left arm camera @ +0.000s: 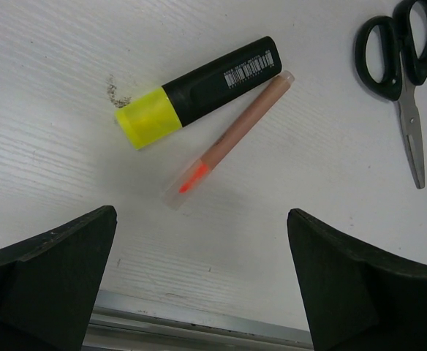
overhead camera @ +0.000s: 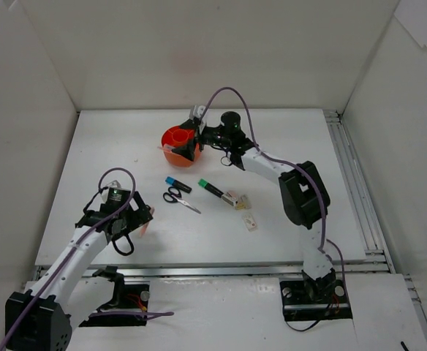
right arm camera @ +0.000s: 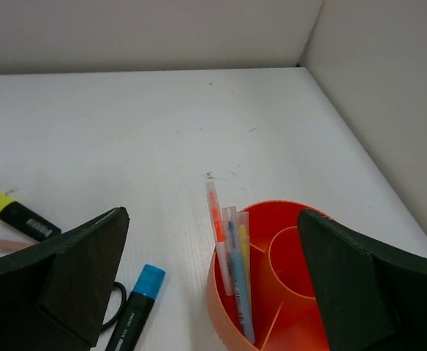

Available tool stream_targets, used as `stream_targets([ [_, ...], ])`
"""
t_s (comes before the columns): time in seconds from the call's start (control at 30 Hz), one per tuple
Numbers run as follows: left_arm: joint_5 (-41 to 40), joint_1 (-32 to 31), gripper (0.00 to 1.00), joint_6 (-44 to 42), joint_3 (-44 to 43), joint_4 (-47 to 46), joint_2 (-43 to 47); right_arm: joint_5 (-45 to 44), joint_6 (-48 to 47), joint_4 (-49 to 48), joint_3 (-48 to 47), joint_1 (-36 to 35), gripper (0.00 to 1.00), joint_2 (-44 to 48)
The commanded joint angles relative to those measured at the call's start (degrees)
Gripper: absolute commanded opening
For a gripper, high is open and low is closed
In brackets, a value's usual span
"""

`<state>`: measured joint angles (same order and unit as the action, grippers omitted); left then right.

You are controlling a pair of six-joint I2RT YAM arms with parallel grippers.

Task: Sort the stationery into containers
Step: Place the pen in the storage box, then pick up the pen from the center of the board.

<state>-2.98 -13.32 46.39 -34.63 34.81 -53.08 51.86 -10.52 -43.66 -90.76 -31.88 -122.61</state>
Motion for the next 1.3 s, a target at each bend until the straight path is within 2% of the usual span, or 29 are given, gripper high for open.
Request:
stream_targets([
  [0.0, 4.45, 0.40, 0.95, -3.84, -1.31, -2.71, -2.55, -12.43, 8.30, -9.77, 4.18, 0.32, 0.98, 11.41],
  [0.1, 7.28, 0.40, 0.84, -5.52, -1.66, -5.35, -6.06, -18.18, 17.09, -10.83, 10.32, 2.42, 0.98, 16.51],
  [0.23, 7.47, -0.92, 0.73, -7.37, -2.63, -6.07, -10.10, -19.51, 22.74, -13.29, 18.76, 4.37, 0.98, 21.78],
  [0.43, 5.71, -1.44, 0.67, -8.86, -4.74, -5.28, -14.58, -21.35, 24.41, -13.82, 27.98, 5.95, 0.98, 26.89],
  [0.6, 4.65, -1.44, 0.66, -11.31, -7.46, -5.27, -19.07, -23.81, 24.41, -14.17, 35.11, 6.48, 0.98, 32.60],
  [0.67, 4.48, -1.44, 0.59, -11.85, -8.52, -4.84, -22.23, -27.40, 24.15, -14.43, 37.93, 7.00, 0.98, 34.89],
  [0.77, 4.65, -2.76, 0.54, -12.82, -9.84, -4.48, -26.01, -30.66, 24.15, -14.52, 40.83, 7.97, 0.98, 37.78],
  [1.0, 3.60, -4.51, 0.43, -12.64, -11.25, -3.52, -29.62, -32.78, 23.62, -14.52, 45.05, 9.99, 0.98, 41.92],
  [1.1, 3.86, -5.22, 0.32, -12.55, -11.86, -3.61, -30.33, -33.83, 23.71, -14.52, 46.37, 11.05, 0.98, 44.11],
  [1.17, 4.04, -6.27, 0.13, -12.73, -12.56, -3.43, -30.33, -34.10, 23.79, -14.52, 46.99, 11.49, 0.98, 44.82],
  [1.2, 4.13, -6.28, 0.00, -12.90, -12.91, -3.43, -30.24, -34.45, 23.88, -14.52, 47.43, 11.57, 0.98, 45.43],
  [1.27, 4.56, -7.68, 0.00, -13.43, -13.62, -3.87, -29.89, -34.54, 23.80, -14.44, 47.87, 11.66, 0.98, 46.05],
])
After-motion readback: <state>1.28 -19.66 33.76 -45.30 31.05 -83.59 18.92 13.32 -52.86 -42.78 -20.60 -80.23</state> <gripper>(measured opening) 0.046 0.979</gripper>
